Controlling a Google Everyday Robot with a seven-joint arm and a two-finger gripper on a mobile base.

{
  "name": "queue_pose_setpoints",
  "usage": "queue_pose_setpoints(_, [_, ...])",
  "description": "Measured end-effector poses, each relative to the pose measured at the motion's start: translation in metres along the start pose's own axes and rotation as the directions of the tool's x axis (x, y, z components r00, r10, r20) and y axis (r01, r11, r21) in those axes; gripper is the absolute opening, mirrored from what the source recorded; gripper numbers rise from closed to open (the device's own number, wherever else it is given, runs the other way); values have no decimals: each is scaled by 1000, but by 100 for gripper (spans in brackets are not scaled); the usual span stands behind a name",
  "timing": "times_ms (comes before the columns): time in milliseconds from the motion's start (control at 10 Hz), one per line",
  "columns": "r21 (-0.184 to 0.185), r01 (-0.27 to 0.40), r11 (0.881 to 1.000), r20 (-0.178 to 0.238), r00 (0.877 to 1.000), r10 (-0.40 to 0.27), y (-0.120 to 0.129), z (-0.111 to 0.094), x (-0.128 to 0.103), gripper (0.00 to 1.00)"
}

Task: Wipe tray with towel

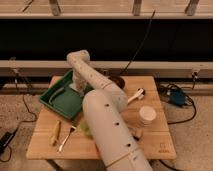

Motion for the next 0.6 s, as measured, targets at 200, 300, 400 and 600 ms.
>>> queue_pose_setpoints(200, [10,46,999,-5,999,-46,-22,-2,2,20])
queue_pose_setpoints(300, [18,68,998,-9,998,-68,-32,-4,1,20])
queue_pose_setpoints(400, [28,88,996,-14,996,-87,-41,-5,0,20])
queue_pose_setpoints(600, [56,141,988,-16,990,-140,-68,-6,-8,20])
